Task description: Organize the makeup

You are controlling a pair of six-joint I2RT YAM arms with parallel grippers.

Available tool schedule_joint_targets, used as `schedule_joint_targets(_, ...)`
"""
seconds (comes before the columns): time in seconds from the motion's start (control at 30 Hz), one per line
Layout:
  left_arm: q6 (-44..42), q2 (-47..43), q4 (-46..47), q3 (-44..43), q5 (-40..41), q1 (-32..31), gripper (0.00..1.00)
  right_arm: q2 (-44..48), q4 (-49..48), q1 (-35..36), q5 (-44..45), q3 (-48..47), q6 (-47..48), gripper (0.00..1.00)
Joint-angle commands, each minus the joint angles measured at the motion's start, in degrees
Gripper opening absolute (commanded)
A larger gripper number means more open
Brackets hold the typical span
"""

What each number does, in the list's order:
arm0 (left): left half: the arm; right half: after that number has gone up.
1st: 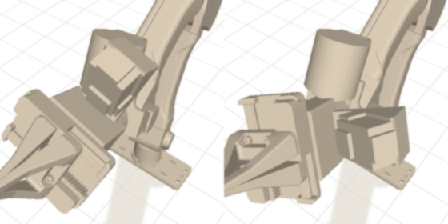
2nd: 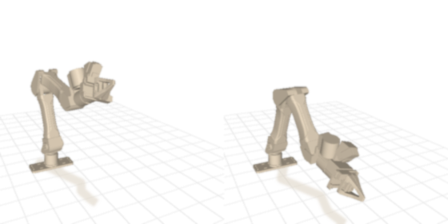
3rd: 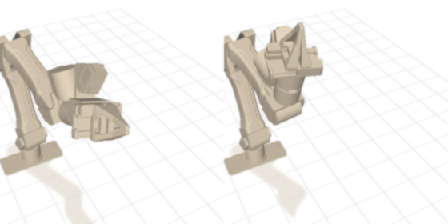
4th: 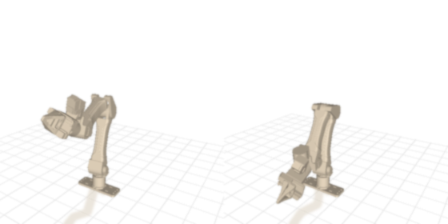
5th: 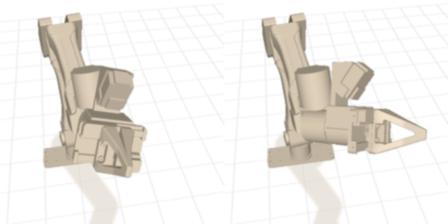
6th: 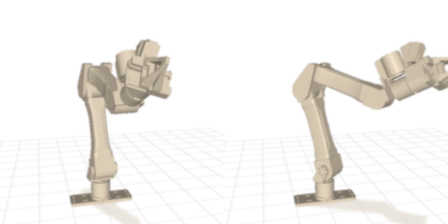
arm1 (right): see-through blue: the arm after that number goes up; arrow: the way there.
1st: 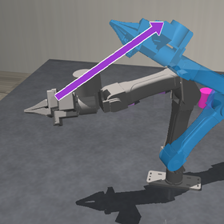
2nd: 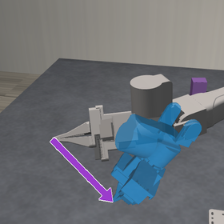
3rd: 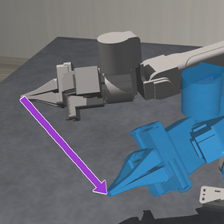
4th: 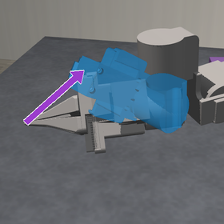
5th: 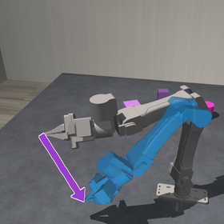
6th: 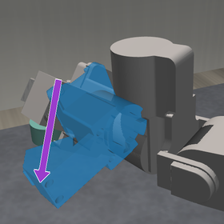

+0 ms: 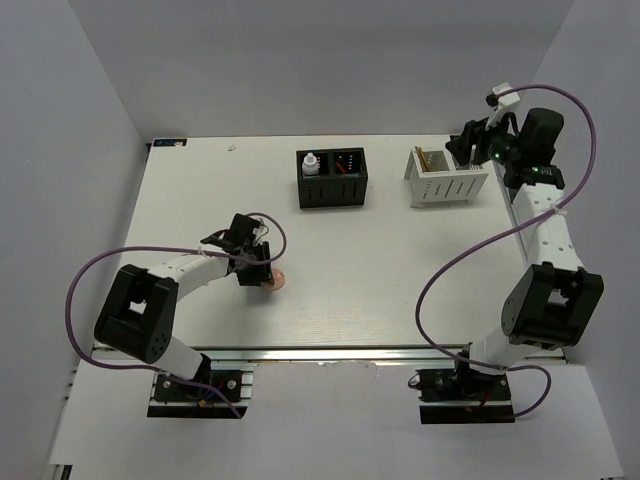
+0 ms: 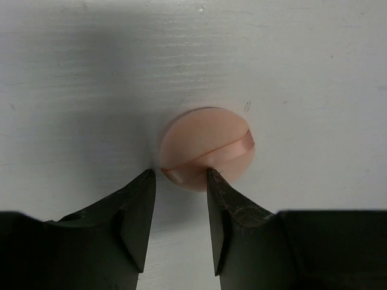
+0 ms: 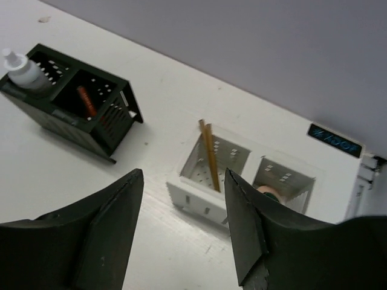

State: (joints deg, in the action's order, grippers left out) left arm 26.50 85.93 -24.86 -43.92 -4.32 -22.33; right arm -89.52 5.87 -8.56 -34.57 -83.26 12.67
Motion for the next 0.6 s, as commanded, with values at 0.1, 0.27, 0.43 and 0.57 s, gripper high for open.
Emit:
schedule_joint_targets(0.1, -0.57, 3.09, 3.06, -1.25, 2.21, -0.44, 0.42, 5.66, -1.39, 2.48, -7.62, 5.29, -3.7, 0.62)
schedule_joint_targets(0.27, 0.21, 3.55, 6.22, -1.78, -2.36, -0.7, 0.05, 8.65, 5.54, 12.64, -13.33, 9.95, -1.68, 0.6)
schedule_joint_targets(0.43, 2.85, -3.2, 12.55, -2.04, -7.45, -1.05, 0.0, 10.15, 5.04, 24.89, -6.74, 22.16, -15.96, 0.64)
schedule_joint_targets(0.57, 6.18, -6.74, 19.66, -2.05, -12.02, -1.58, 0.0, 9.19, -2.52, 30.26, -8.06, 28.07, -26.81, 0.89)
